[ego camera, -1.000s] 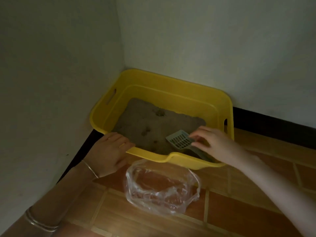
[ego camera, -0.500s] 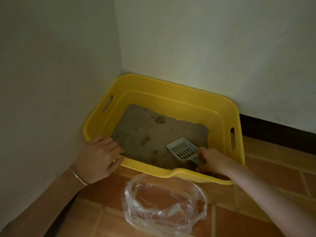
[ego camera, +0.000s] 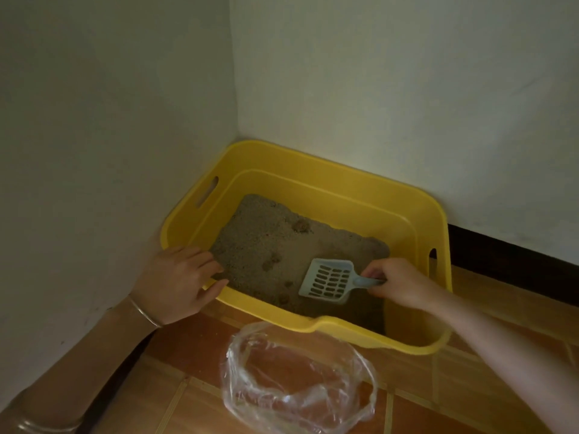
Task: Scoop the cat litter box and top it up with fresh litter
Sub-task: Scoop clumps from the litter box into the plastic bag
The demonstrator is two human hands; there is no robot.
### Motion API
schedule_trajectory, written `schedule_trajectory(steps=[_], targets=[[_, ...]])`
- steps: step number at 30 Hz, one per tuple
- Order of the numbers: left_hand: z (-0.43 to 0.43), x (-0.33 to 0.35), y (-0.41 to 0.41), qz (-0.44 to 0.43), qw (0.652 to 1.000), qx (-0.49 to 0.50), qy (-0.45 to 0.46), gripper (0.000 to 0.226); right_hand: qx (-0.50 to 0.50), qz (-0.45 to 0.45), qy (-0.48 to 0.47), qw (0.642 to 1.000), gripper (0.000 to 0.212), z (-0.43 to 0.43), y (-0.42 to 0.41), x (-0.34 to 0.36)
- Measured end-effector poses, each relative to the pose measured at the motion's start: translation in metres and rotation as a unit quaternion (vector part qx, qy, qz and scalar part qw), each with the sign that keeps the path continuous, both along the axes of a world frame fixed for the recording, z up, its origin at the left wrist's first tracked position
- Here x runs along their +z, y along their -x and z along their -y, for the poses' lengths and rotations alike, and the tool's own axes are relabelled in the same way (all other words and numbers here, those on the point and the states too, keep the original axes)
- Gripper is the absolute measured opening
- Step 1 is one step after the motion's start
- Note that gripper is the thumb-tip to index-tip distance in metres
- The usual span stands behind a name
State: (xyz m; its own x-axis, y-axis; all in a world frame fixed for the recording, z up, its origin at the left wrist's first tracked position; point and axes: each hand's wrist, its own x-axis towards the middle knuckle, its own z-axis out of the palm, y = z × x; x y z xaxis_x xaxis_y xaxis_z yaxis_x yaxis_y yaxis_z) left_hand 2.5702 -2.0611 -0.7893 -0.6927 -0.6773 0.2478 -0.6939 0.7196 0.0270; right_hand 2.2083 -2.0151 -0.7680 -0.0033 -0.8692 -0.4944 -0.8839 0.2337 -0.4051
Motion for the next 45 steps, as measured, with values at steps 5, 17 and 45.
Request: schedule_trajectory(steps=[5,17,45], targets=[[-0.001,-0.007,-0.009,-0.020,0.999,0.038,0.031,0.036,0.044,-0.011,-0.035,0.998,0.022,0.009,0.008,0.014],[-0.006,-0.007,-0.004,-0.063,0.996,0.052,0.022,0.036,0.038,-0.052,0.010,0.998,0.013,0.008,-0.029,-0.016],[-0.008,-0.013,-0.003,-0.090,0.994,0.059,0.022,0.025,0.008,0.024,0.081,0.996,0.013,0.035,-0.056,-0.049]])
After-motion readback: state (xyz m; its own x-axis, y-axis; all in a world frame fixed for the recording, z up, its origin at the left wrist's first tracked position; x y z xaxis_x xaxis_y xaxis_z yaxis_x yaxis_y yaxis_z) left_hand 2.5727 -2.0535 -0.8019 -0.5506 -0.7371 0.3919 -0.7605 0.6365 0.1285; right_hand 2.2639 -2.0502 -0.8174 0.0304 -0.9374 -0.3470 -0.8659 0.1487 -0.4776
